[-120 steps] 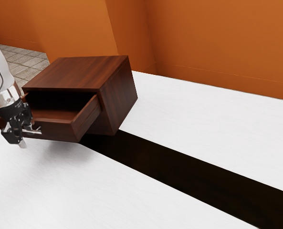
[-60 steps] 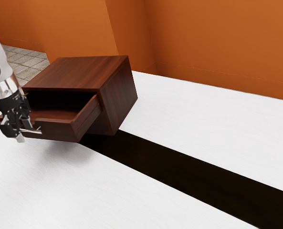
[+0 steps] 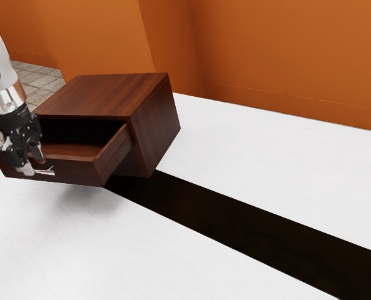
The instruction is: Pull the drawer handle with one arm to open the drawer
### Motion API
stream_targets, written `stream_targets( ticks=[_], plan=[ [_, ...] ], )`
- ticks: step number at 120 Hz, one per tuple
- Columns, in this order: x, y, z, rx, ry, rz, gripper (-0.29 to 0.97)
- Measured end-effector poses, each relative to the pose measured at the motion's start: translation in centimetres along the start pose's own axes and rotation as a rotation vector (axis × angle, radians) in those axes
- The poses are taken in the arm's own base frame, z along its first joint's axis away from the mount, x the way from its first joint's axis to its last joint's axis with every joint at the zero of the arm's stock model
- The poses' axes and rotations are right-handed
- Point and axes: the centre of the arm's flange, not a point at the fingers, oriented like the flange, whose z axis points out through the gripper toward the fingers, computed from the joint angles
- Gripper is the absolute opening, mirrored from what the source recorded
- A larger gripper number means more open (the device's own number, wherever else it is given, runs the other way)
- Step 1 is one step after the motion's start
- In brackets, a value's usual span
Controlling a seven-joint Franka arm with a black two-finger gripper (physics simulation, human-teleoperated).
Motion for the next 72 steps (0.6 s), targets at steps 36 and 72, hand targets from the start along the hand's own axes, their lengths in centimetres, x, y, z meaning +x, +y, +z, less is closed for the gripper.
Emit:
stream_targets(
  ticks=[36,72],
  plan=[
    [-23.6,-7.6,-8.1,-0.083,-0.084,0.381,0.52],
    [-22.2,-4.8,-5.7,-0.037,-0.130,0.789,0.62]
  ],
)
